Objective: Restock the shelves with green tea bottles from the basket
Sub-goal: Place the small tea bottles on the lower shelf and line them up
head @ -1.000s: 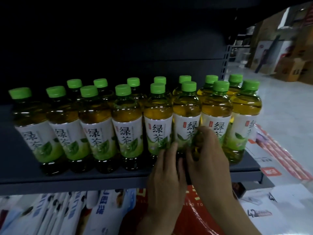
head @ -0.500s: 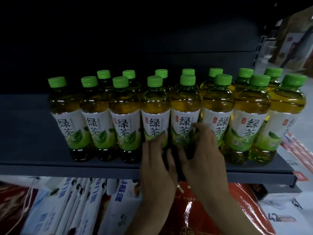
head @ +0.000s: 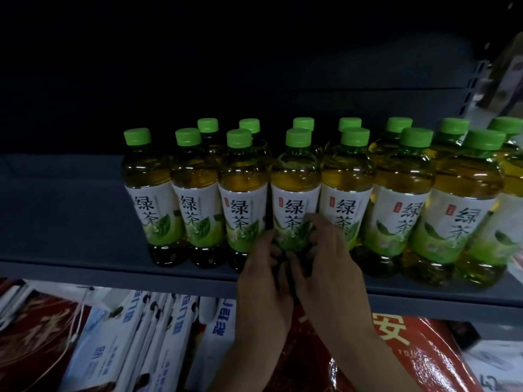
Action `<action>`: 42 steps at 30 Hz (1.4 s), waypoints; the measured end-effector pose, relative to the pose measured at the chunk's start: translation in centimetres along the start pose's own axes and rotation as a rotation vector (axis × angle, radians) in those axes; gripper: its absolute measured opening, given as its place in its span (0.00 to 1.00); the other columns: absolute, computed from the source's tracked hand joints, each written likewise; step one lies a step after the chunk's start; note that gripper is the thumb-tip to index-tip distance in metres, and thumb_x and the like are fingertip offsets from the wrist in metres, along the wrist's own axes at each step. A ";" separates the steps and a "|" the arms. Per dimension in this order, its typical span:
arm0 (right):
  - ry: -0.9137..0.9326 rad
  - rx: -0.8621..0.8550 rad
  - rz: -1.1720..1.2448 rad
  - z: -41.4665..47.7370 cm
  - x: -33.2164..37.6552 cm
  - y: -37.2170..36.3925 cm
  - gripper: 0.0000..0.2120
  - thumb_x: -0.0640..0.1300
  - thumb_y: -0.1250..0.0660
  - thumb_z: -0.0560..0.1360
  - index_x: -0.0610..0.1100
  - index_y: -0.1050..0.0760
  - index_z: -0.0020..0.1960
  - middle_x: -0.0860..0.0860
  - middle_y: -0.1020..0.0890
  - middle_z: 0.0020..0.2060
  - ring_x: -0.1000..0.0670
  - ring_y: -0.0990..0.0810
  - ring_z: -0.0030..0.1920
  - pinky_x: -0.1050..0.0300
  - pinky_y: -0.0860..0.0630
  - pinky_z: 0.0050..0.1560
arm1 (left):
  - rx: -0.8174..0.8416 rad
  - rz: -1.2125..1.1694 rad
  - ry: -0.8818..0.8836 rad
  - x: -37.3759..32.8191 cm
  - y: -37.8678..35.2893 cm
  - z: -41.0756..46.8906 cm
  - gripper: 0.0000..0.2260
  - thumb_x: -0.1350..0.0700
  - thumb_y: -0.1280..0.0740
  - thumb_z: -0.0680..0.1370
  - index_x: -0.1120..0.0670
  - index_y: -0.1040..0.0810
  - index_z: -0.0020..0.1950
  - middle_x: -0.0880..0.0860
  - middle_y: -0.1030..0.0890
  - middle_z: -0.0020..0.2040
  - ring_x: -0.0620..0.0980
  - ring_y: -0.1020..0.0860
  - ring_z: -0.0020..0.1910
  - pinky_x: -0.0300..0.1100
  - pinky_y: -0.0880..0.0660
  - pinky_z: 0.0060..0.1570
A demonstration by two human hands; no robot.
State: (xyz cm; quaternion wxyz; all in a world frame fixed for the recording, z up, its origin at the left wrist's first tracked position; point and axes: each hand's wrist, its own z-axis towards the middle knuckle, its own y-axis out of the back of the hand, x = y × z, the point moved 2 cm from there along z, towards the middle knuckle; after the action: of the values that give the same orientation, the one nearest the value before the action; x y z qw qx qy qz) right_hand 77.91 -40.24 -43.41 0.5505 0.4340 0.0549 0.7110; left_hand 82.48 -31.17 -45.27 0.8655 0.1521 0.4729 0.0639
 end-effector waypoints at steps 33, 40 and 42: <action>0.256 -0.184 -0.081 8.8 9.2 5.6 0.04 0.40 0.33 0.76 0.46 0.24 0.50 0.51 0.25 0.43 0.59 0.28 0.38 0.76 0.33 0.43 | -0.060 0.038 0.150 2.2 3.7 1.4 0.28 0.56 0.32 0.78 0.40 0.38 0.74 0.42 0.33 0.69 0.47 0.30 0.68 0.51 0.28 0.65; -0.097 0.675 -0.516 21.5 11.1 3.2 0.18 0.58 0.37 0.78 0.44 0.23 0.54 0.48 0.21 0.51 0.48 0.23 0.48 0.60 0.32 0.34 | -0.066 0.107 0.111 1.6 4.2 1.7 0.27 0.55 0.30 0.76 0.45 0.36 0.73 0.46 0.31 0.65 0.49 0.28 0.64 0.49 0.25 0.60; -0.077 0.820 -0.472 22.3 10.8 1.6 0.14 0.57 0.36 0.78 0.48 0.23 0.56 0.49 0.20 0.52 0.49 0.22 0.48 0.60 0.27 0.41 | -0.048 0.137 0.090 1.7 4.1 1.7 0.28 0.55 0.30 0.76 0.46 0.37 0.74 0.48 0.30 0.66 0.49 0.29 0.65 0.50 0.26 0.61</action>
State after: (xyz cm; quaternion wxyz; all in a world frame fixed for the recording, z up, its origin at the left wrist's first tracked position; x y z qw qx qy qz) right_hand 91.68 -40.81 -22.72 0.4821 0.6173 0.4076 0.4694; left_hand 84.94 -27.23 -44.49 0.8404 0.1601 0.4982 0.1411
